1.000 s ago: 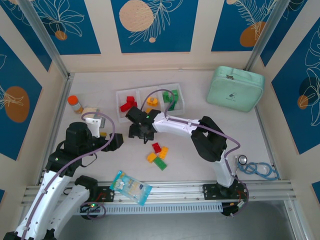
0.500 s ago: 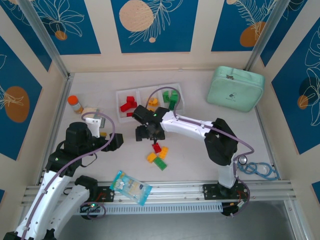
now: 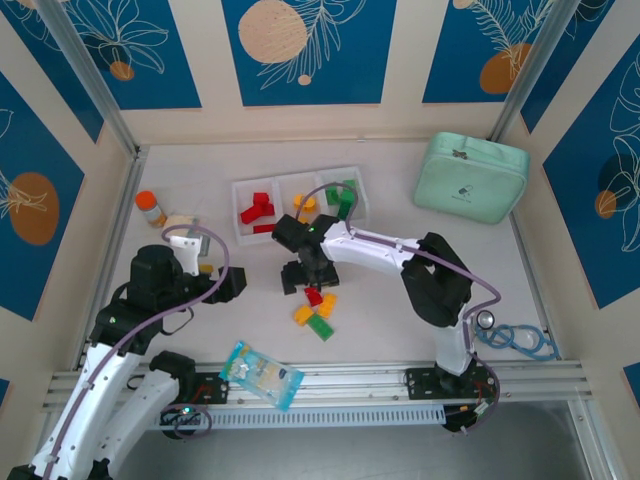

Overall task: Sort the legos into containers by color
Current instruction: Pick up the lego from the bottom-center of the table.

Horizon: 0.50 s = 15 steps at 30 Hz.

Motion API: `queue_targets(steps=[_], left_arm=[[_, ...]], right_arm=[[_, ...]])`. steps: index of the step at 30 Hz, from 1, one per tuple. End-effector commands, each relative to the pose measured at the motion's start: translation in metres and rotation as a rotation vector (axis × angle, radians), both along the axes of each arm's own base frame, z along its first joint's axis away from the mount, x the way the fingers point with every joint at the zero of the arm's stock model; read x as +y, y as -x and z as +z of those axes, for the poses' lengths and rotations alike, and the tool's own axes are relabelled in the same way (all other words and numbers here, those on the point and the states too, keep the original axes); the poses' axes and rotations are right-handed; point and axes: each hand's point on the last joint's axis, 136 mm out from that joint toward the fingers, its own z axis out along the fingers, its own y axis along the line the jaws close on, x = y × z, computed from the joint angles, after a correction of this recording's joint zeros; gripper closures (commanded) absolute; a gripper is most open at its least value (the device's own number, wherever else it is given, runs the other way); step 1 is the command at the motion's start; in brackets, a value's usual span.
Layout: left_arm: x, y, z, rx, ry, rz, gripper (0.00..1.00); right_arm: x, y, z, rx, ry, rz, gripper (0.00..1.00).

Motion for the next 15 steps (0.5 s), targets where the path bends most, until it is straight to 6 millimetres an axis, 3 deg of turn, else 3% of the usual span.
queue_targets(steps=[1,15], left_arm=[[-0.002,0.001,0.002,-0.014,0.012,-0.020,0.01],[-0.003,0.001,0.001,-0.009,0.014,-0.025,0.01]], right_arm=[[-0.002,0.006,-0.011,0.061,0.013,0.042,0.21],[-0.008,0.004,-0.029,0.056,0.117,0.072,0.38]])
